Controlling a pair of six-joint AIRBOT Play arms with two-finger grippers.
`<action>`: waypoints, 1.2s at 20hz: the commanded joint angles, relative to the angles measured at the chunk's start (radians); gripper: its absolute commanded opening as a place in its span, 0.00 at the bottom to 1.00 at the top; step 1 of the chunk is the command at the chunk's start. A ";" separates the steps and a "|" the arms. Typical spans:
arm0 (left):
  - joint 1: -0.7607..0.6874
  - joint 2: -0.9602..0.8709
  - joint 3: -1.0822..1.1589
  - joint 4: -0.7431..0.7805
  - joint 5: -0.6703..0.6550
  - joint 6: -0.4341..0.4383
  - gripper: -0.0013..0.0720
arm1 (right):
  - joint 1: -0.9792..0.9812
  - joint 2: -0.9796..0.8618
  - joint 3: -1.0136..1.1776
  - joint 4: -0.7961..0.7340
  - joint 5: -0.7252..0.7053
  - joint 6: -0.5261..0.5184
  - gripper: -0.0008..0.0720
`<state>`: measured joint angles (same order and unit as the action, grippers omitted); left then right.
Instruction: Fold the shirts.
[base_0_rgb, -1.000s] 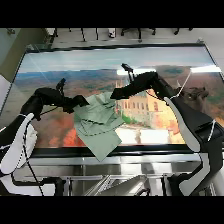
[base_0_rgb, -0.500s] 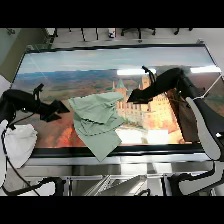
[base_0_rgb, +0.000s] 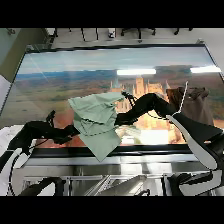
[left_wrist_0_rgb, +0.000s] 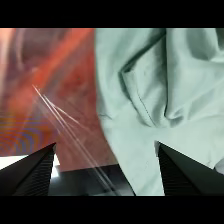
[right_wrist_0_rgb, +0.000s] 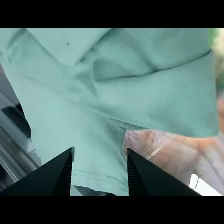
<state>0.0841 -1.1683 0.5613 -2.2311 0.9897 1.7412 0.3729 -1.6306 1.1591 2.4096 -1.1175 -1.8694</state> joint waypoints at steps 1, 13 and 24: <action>-0.100 0.009 -0.043 -0.020 -0.097 0.006 0.96 | -0.031 0.000 -0.008 -0.006 0.042 0.000 0.52; -0.165 0.008 -0.119 -0.026 -0.130 0.005 0.66 | -0.151 -0.030 -0.008 -0.008 0.061 -0.001 0.74; -0.165 0.008 -0.131 -0.048 -0.153 0.005 0.34 | -0.099 -0.101 -0.007 0.012 0.142 0.000 0.74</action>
<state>-0.0803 -1.1606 0.4309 -2.2761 0.8600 1.7451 0.2493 -1.7226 1.1522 2.4256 -1.0119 -1.8698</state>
